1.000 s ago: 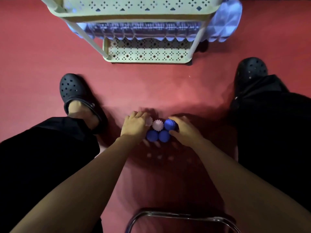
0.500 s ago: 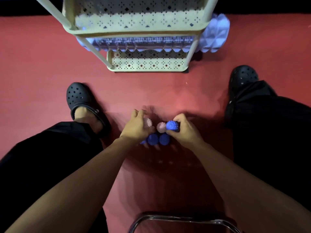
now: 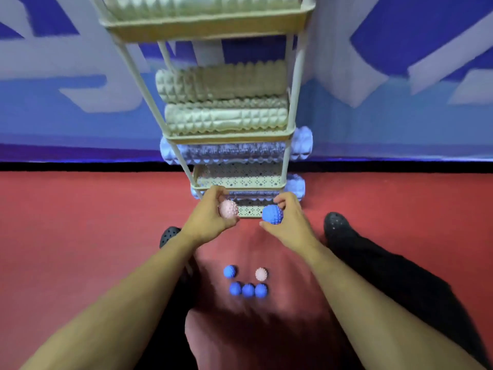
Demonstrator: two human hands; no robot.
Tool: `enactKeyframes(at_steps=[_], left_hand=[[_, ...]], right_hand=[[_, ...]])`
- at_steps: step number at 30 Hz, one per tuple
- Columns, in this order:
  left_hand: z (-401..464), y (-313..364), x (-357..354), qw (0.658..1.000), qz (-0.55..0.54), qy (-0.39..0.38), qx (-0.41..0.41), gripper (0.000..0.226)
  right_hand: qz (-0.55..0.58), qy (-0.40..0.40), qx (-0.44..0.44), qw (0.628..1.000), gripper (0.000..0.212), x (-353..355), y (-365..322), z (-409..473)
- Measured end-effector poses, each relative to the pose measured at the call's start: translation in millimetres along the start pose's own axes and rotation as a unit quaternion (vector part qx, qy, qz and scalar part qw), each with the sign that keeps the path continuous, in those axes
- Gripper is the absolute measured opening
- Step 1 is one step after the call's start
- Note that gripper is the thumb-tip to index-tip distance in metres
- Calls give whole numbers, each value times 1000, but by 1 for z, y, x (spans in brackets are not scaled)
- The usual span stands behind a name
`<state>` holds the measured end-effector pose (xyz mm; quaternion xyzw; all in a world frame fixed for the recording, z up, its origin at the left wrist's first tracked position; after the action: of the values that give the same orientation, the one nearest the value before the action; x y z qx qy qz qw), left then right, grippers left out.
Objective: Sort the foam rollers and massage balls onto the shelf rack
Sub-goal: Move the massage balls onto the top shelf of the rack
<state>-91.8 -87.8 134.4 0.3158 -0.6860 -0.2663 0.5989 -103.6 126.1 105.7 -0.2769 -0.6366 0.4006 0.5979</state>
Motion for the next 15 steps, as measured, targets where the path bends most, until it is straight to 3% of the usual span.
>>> enactKeyframes(at_steps=[7,15], left_hand=[[-17,150,146,974,-117,169,-97,63],[-24,289,278,918,-191,266,-222,46]], right_hand=[[9,112,138,984,57,109,-183,30],[24,185,302,935,40,217,-368,62]])
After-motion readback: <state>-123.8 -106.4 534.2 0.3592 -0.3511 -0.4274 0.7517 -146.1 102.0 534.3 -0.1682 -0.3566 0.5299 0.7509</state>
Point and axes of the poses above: each hand's wrist, its own z-axis towards the middle knuckle, its own x-axis out of the back of the hand, y = z × x, the point moved 9 cm from there along z, towards the middle knuckle, and after that the axes turned 3 degrees about x, right-handed, at the moved point
